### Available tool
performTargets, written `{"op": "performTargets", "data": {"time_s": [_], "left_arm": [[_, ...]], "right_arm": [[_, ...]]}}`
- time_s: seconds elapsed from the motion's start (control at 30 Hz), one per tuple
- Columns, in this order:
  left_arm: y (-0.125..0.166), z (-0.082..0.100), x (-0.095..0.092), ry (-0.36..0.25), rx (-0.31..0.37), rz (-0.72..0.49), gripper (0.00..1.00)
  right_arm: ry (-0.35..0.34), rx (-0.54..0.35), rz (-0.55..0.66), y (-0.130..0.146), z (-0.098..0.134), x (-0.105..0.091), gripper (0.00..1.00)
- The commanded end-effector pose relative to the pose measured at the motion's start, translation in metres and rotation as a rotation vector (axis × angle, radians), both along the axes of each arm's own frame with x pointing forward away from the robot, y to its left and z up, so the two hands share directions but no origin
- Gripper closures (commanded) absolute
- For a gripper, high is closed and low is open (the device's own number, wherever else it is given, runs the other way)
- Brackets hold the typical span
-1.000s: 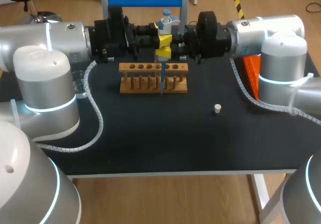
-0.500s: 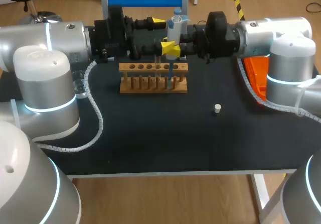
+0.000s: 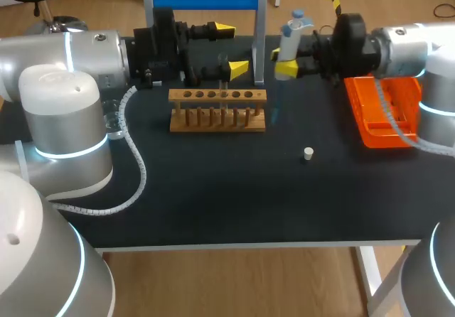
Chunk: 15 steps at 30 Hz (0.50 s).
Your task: Invert the test tube, pick up the pipette, mount the tip to pipette, aspirate from beaker and dispense into the tube, eject the tip, return the pipette, and cap with the stopper.
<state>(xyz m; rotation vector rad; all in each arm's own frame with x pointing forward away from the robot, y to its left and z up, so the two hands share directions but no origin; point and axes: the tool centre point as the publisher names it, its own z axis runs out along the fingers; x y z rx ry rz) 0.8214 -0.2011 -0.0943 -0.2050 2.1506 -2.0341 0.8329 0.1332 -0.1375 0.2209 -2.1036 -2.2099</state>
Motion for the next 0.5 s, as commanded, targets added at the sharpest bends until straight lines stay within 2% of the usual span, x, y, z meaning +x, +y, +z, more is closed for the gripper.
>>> {"op": "performTargets", "data": {"time_s": [0.03, 0.5], "left_arm": [[0.0, -0.001, 0.0, -0.002, -0.003, -0.001, 0.0], [0.0, -0.001, 0.0, -0.002, -0.003, -0.001, 0.0]], "right_arm": [[-0.005, -0.011, 0.008, -0.033, 0.004, 0.01, 1.0], [-0.03, -0.013, -0.009, -0.107, 0.018, 0.03, 1.0]]}}
